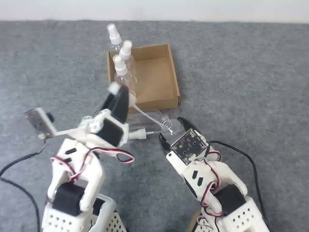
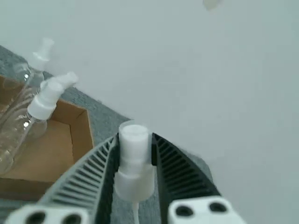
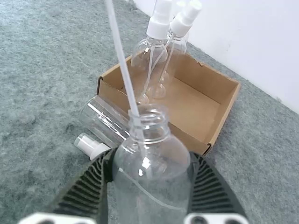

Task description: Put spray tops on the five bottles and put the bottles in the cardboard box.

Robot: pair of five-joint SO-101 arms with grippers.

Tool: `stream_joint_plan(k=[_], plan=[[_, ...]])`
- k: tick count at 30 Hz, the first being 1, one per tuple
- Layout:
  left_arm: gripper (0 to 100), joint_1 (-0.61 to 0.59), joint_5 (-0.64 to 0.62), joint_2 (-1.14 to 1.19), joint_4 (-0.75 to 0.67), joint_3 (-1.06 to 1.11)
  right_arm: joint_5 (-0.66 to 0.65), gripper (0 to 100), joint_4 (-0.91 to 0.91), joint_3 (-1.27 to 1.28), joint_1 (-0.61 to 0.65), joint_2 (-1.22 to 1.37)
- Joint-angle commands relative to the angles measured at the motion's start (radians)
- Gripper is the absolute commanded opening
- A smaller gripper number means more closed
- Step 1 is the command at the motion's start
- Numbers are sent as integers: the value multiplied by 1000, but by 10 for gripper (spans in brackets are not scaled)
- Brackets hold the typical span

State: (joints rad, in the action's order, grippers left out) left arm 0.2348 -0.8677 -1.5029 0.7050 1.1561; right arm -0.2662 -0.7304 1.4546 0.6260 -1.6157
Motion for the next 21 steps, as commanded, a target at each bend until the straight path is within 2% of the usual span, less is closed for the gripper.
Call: stream_joint_plan(k=[1,5,15,21], plan=[[13,64,37,-14,-2,10,-14,76,18,-5,5,-22],[13,104,52,-14,-14,47,-20,76,21,-5,5,-22],[13,114,51,-14,-213,194,-25,76,19,-5,7,-22],[13,167,80,-12,-224,216,-25,76,16,-5,7,-22]])
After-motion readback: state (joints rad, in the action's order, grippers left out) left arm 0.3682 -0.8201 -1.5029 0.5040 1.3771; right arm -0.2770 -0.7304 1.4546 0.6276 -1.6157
